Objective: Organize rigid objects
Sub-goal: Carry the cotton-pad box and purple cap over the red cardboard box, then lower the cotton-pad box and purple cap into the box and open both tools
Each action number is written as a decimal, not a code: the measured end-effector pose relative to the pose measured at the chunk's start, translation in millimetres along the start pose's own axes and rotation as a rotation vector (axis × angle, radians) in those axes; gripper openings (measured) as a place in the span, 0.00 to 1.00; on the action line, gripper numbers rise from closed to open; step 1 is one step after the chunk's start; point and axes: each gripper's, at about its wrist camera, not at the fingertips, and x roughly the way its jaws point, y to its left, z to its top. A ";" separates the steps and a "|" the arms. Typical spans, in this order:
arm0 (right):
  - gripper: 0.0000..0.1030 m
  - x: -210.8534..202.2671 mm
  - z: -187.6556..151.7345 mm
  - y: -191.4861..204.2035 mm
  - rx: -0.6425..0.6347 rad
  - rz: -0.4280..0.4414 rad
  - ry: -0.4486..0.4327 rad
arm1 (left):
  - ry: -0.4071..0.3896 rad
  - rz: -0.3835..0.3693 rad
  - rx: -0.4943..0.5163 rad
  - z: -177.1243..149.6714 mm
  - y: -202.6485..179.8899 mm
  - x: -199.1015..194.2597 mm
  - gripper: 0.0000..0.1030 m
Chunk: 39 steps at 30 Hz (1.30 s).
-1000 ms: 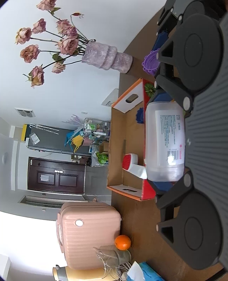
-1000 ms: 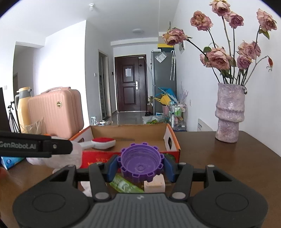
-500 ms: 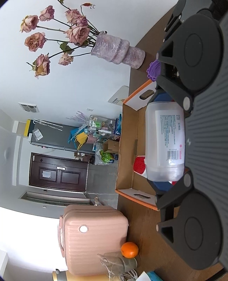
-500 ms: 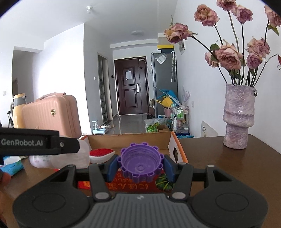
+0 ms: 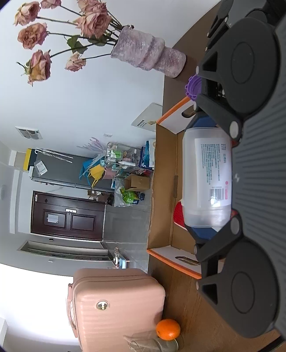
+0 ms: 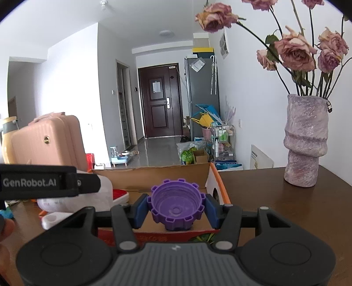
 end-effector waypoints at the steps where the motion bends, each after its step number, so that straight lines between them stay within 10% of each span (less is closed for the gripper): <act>1: 0.52 3.4 0.7 -0.5 -0.002 -0.003 0.003 | 0.001 0.001 0.000 1.4 0.1 3.5 0.81; 39: 0.52 81.1 10.9 -6.9 -0.051 -0.008 0.119 | 0.055 0.067 0.069 10.3 -0.2 89.6 0.81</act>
